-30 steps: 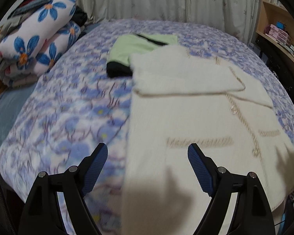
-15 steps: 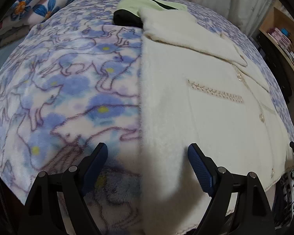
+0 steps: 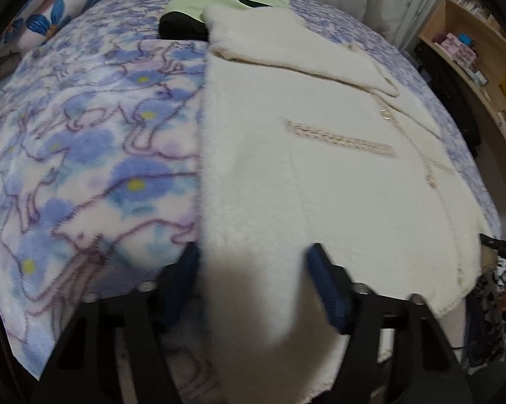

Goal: Fold large clothes
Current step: 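Close the left gripper on the cardigan hem while the right gripper grasps the hem too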

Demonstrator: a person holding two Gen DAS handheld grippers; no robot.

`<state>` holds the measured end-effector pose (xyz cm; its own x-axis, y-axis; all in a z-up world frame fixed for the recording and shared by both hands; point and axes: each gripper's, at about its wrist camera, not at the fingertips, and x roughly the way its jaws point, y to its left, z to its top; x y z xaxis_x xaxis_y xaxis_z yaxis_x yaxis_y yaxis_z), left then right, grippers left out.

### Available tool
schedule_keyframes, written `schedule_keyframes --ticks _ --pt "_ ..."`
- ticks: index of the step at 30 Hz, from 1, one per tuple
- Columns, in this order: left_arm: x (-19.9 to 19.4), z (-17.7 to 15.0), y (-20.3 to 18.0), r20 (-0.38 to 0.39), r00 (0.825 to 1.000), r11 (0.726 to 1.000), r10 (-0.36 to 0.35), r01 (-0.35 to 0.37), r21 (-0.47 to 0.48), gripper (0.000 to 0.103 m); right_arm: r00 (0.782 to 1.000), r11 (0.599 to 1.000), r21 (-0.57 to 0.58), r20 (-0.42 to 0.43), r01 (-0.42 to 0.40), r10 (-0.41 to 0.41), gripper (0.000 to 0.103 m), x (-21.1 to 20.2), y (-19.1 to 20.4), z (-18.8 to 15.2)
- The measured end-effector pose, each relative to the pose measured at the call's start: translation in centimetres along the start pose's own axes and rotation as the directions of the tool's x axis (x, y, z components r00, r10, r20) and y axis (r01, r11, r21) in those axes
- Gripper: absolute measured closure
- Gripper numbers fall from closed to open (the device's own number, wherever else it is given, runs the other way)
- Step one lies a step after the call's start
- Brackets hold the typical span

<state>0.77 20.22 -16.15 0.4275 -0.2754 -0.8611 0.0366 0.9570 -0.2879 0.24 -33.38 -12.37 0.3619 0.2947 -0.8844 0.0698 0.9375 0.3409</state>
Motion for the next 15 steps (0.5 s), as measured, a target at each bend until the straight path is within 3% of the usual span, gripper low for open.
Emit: schedule_keyframes --ticks 4,9,12,13,15 --pt "0.0 -0.1 0.1 -0.026 0.999 0.999 -0.043 0.043 0.012 0.048 0.998 0.999 0.013 -0.036 -0.050 0.050 0.083 0.6 -0.6 0.2" --pt "0.5 -0.2 0.8 -0.045 0.994 0.995 -0.096 0.096 -0.002 0.043 0.992 0.992 0.060 -0.057 -0.112 0.115 0.083 1.7 -1.7 0.2" --pt "1.3 0.0 1.0 -0.051 0.992 0.993 -0.119 0.119 -0.016 0.035 0.990 0.990 0.077 -0.060 -0.122 0.127 0.083 2.4 -1.7 0.4" --pt "1.5 0.2 0.8 -0.056 0.988 0.989 -0.144 0.143 -0.024 0.026 0.990 0.989 0.078 -0.060 -0.123 0.128 0.083 2.7 -1.6 0.5" --pt "2.0 0.3 -0.1 -0.051 0.993 0.994 -0.107 0.107 -0.008 0.024 0.991 0.990 0.078 -0.058 -0.117 0.122 0.083 2.9 -1.4 0.6"
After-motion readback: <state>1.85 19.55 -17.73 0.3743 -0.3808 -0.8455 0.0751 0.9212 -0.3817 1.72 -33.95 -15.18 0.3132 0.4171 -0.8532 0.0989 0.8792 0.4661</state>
